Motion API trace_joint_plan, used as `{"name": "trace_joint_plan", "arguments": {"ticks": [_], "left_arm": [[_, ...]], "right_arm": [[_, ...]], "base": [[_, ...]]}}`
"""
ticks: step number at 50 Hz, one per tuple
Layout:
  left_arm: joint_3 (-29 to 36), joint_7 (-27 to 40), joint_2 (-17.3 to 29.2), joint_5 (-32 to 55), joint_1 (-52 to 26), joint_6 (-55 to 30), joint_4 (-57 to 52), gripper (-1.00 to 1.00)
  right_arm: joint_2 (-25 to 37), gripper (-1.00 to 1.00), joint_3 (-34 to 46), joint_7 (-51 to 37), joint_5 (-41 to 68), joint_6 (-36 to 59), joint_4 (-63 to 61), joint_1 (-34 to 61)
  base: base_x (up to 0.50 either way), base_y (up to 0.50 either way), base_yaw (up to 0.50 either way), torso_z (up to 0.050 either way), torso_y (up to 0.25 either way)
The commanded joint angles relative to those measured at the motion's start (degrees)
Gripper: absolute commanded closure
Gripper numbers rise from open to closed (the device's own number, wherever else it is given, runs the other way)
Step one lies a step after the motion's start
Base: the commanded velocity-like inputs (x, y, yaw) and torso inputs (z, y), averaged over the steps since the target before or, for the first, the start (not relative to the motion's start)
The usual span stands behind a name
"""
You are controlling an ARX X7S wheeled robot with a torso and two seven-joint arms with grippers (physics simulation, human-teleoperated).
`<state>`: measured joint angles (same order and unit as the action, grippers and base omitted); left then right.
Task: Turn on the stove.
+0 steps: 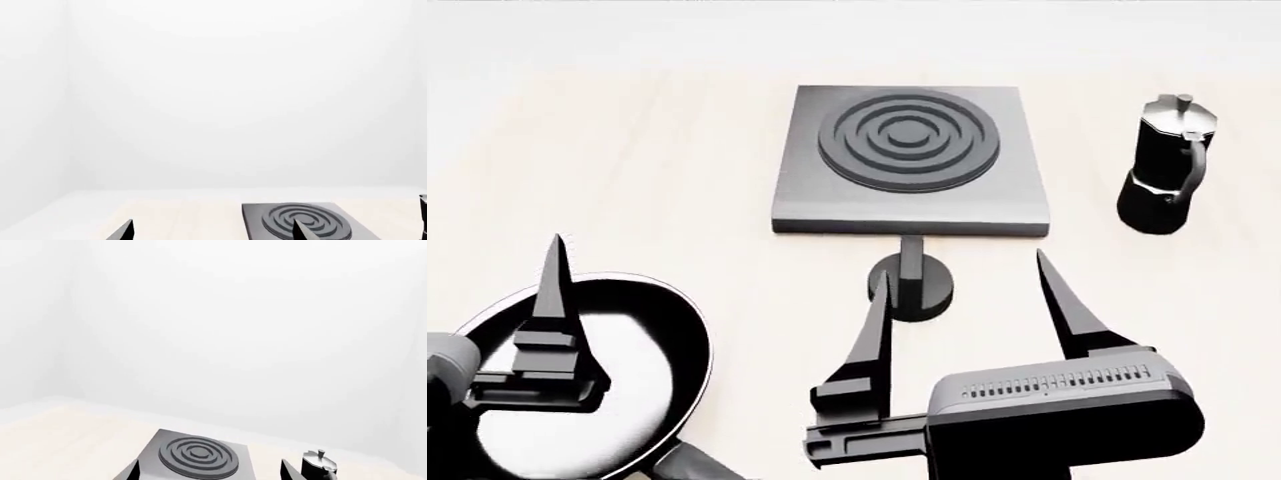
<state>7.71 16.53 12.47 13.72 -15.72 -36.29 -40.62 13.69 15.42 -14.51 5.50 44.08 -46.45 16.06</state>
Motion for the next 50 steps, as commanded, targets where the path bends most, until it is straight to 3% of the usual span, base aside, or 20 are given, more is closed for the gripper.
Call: {"name": "trace_joint_plan", "arguments": {"ticks": [1,50], "left_arm": [[0.3,0.4,0.3,0.2,-0.2,-0.1,-0.2,-1.0],[0.8,1.7,1.3,1.6,-0.2,0.7,0.4,-1.0]], "right_arm": [[0.2,-1.0,0.1,-0.3,0.3,0.1,0.1,0.2],[1.1,-1.0,0.5,-1.6,1.4,0.2,-0.4,0.4]], "base": [[0.28,0.0,0.0,0.0,0.0],[0.28,0.0,0.0,0.0,0.0]]}}
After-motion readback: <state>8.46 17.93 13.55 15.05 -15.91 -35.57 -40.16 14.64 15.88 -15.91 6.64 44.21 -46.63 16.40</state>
